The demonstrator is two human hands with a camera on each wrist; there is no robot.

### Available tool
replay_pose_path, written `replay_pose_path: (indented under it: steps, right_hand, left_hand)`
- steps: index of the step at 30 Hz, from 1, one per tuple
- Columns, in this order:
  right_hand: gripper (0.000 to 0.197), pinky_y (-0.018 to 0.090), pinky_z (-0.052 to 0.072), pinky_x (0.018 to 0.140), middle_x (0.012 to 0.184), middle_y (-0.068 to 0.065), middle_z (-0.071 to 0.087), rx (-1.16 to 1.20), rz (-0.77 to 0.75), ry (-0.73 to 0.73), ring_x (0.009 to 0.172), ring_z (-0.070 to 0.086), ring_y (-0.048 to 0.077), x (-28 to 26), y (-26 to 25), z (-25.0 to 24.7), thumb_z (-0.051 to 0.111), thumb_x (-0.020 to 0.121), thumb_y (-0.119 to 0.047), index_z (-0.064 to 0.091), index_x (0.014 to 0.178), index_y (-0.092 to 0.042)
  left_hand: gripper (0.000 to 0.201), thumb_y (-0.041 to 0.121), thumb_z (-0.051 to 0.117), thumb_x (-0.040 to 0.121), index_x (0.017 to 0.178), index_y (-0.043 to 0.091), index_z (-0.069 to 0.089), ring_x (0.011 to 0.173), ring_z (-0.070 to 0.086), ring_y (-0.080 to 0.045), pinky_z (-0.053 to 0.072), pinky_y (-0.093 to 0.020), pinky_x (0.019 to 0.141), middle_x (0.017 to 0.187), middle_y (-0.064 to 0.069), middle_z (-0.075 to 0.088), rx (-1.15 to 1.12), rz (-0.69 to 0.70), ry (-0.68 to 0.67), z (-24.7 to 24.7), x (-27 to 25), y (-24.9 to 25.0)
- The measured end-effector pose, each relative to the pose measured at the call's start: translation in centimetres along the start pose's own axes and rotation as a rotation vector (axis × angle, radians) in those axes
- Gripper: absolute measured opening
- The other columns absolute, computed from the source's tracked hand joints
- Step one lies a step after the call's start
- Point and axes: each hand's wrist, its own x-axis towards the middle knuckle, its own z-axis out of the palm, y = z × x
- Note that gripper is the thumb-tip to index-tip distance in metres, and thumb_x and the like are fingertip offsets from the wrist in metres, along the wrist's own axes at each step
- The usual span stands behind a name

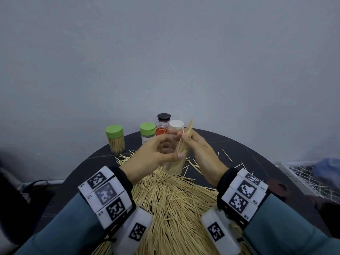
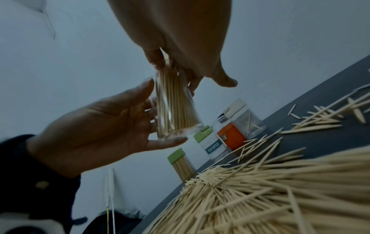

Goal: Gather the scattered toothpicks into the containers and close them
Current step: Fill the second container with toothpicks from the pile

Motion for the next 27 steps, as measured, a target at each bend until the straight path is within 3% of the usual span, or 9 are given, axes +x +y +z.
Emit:
replay_pose_path:
  steps: [4, 8, 11, 13, 16, 19, 22, 25, 27]
  right_hand:
    - [0.021, 0.022, 0.043, 0.092, 0.117, 0.004, 0.062, -0.015, 0.003, -0.007, 0.105, 0.057, 0.01, 0.34, 0.11, -0.15, 0.042, 0.093, -0.003, 0.056, 0.089, -0.018]
    - [0.027, 0.029, 0.042, 0.091, 0.105, 0.0, 0.065, 0.002, -0.01, 0.005, 0.097, 0.058, 0.012, 0.51, 0.21, -0.41, 0.04, 0.088, 0.006, 0.055, 0.083, -0.015]
    - [0.024, 0.036, 0.042, 0.097, 0.11, 0.004, 0.066, 0.001, -0.021, -0.003, 0.107, 0.058, 0.019, 0.44, 0.1, -0.42, 0.039, 0.091, 0.002, 0.055, 0.083, -0.014]
    - [0.026, 0.036, 0.041, 0.101, 0.113, 0.004, 0.066, -0.042, -0.021, 0.012, 0.111, 0.057, 0.017, 0.31, 0.11, -0.46, 0.036, 0.098, -0.011, 0.059, 0.088, -0.015]
    - [0.046, 0.036, 0.039, 0.103, 0.112, 0.001, 0.067, -0.096, 0.01, 0.013, 0.11, 0.059, 0.017, 0.07, 0.39, -0.54, 0.023, 0.101, -0.032, 0.065, 0.103, -0.012]
    - [0.043, 0.03, 0.036, 0.103, 0.111, -0.003, 0.067, -0.139, -0.013, 0.013, 0.109, 0.059, 0.007, -0.12, 0.18, -0.37, 0.024, 0.101, -0.027, 0.065, 0.106, -0.014]
    - [0.041, 0.029, 0.032, 0.106, 0.108, -0.009, 0.067, -0.139, -0.026, 0.014, 0.106, 0.058, 0.0, -0.01, -0.37, -0.22, 0.027, 0.099, -0.03, 0.066, 0.1, -0.017]
    - [0.044, 0.029, 0.033, 0.106, 0.106, -0.01, 0.068, -0.13, -0.009, 0.02, 0.105, 0.059, -0.001, -0.03, -0.51, -0.25, 0.027, 0.098, -0.035, 0.067, 0.095, -0.016]
    - [0.04, 0.028, 0.035, 0.105, 0.11, -0.007, 0.068, -0.15, -0.026, 0.045, 0.107, 0.058, 0.0, -0.05, -0.33, -0.37, 0.031, 0.1, -0.029, 0.068, 0.097, -0.012]
  left_hand:
    - [0.046, 0.008, 0.074, 0.075, 0.118, 0.013, 0.06, 0.098, 0.063, -0.013, 0.052, -0.021, 0.087, 0.109, -0.007, 0.067, 0.028, -0.006, 0.015, -0.23, 0.16, -0.21]
    - [0.044, 0.004, 0.073, 0.076, 0.117, 0.013, 0.06, 0.086, 0.064, -0.004, 0.05, -0.016, 0.078, 0.1, 0.0, 0.067, 0.026, 0.005, -0.024, -0.07, -0.04, -0.12]
    - [0.047, 0.007, 0.074, 0.076, 0.12, 0.013, 0.059, 0.09, 0.064, -0.007, 0.051, -0.02, 0.084, 0.105, -0.004, 0.068, 0.039, 0.012, -0.023, -0.15, 0.01, -0.21]
    - [0.049, 0.009, 0.075, 0.075, 0.121, 0.014, 0.06, 0.096, 0.065, -0.014, 0.051, -0.023, 0.089, 0.11, -0.007, 0.068, 0.05, 0.012, -0.024, -0.19, 0.03, -0.28]
    - [0.05, 0.012, 0.076, 0.073, 0.12, 0.018, 0.06, 0.103, 0.064, -0.017, 0.05, -0.021, 0.091, 0.112, -0.007, 0.068, 0.059, 0.02, -0.027, -0.28, 0.06, -0.38]
    - [0.055, 0.016, 0.078, 0.07, 0.122, 0.015, 0.06, 0.107, 0.063, -0.017, 0.049, -0.026, 0.096, 0.115, -0.007, 0.066, 0.069, 0.028, 0.002, -0.49, 0.22, -0.51]
    - [0.052, 0.007, 0.076, 0.074, 0.123, 0.012, 0.059, 0.106, 0.063, -0.016, 0.049, -0.018, 0.09, 0.116, -0.006, 0.067, 0.067, 0.039, 0.013, -0.58, 0.23, -0.41]
    - [0.06, 0.01, 0.076, 0.074, 0.128, 0.023, 0.055, 0.109, 0.062, -0.01, 0.047, -0.021, 0.096, 0.121, 0.001, 0.065, 0.099, 0.049, -0.019, -0.64, 0.23, -0.52]
    - [0.062, 0.011, 0.076, 0.074, 0.13, 0.028, 0.054, 0.11, 0.06, -0.006, 0.047, -0.02, 0.094, 0.121, 0.007, 0.064, 0.127, 0.044, -0.037, -0.61, 0.17, -0.56]
